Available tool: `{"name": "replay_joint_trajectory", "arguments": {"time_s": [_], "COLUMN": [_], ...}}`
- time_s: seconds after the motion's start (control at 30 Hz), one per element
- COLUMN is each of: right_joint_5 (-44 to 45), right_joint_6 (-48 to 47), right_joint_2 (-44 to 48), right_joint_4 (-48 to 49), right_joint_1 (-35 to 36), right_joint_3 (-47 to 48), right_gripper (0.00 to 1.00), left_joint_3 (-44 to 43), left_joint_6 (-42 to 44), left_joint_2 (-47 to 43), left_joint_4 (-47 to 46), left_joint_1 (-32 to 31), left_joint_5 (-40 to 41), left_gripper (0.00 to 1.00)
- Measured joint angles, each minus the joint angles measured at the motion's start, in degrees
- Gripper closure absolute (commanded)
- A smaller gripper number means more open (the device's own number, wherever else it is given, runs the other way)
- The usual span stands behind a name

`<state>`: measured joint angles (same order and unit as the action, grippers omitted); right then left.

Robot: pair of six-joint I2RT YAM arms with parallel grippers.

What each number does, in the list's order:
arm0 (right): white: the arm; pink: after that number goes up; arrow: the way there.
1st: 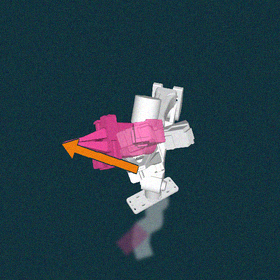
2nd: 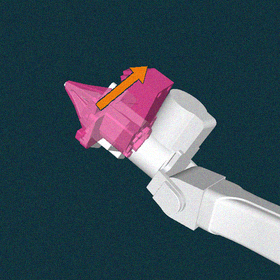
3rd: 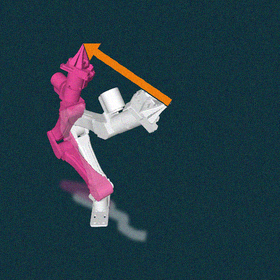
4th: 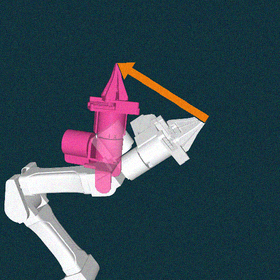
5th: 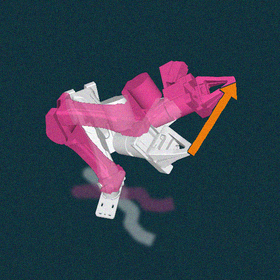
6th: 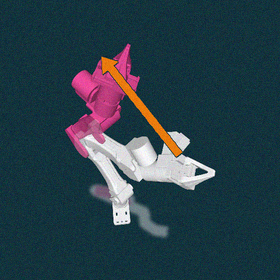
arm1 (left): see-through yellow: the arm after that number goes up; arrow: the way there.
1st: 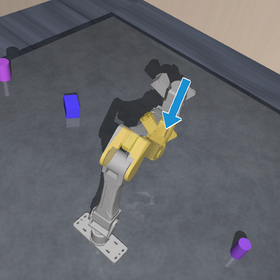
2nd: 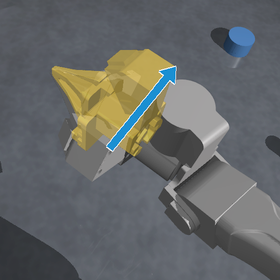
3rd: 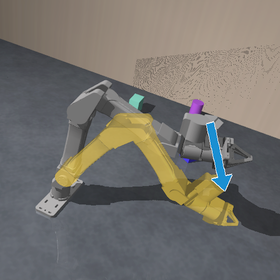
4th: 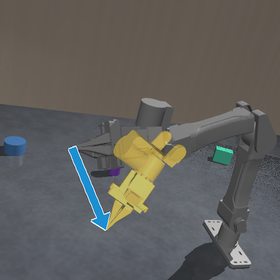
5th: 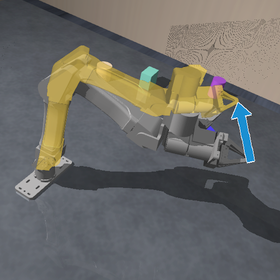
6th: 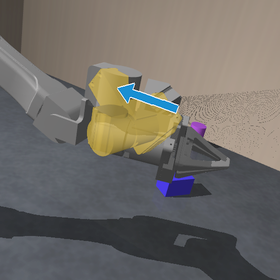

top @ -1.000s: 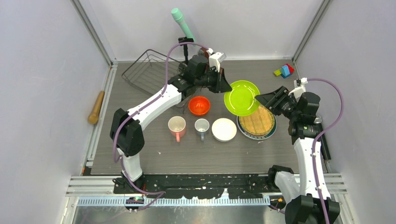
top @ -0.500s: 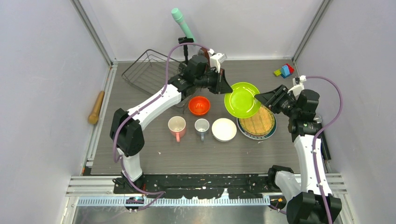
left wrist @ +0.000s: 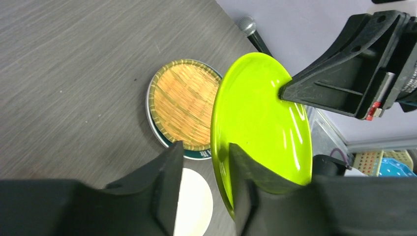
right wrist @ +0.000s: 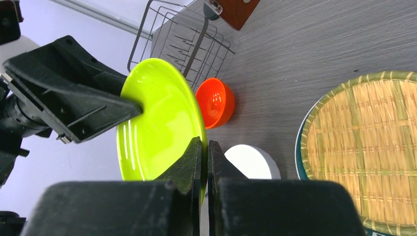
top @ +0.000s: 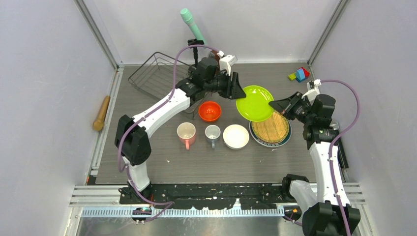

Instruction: Load the mixed dishes into the dish rack

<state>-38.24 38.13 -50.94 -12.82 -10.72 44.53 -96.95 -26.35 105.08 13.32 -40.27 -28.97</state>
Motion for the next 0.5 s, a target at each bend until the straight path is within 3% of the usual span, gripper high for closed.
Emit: {"name": "replay_joint_trajectory", "arguments": {"time_s": [0.1,0.27,0.5], "right_joint_5": [1.5,5.9,14.8], "right_joint_6": [0.2,0.3,-1.2], "right_joint_2": [0.0,-0.5,-2.9], "right_joint_4": [0.0,0.1,0.9], "right_joint_1": [0.0,0.2,4.1], "right_joint_3": [0.0,0.3,2.1], "right_gripper": [1.00,1.00,1.00], "left_joint_3": [0.0,0.6,4.7], "left_joint_6": [1.4,3.3,2.3], "left_joint_2": [-1.0,-6.3,-17.1], "left_joint_4": [2.0,8.0,15.1], "left_joint_1": [-0.3,-0.3,4.2], "left_joint_5": [3.4,13.9,30.6], "left_gripper": [0.27,0.04,0.00]}}
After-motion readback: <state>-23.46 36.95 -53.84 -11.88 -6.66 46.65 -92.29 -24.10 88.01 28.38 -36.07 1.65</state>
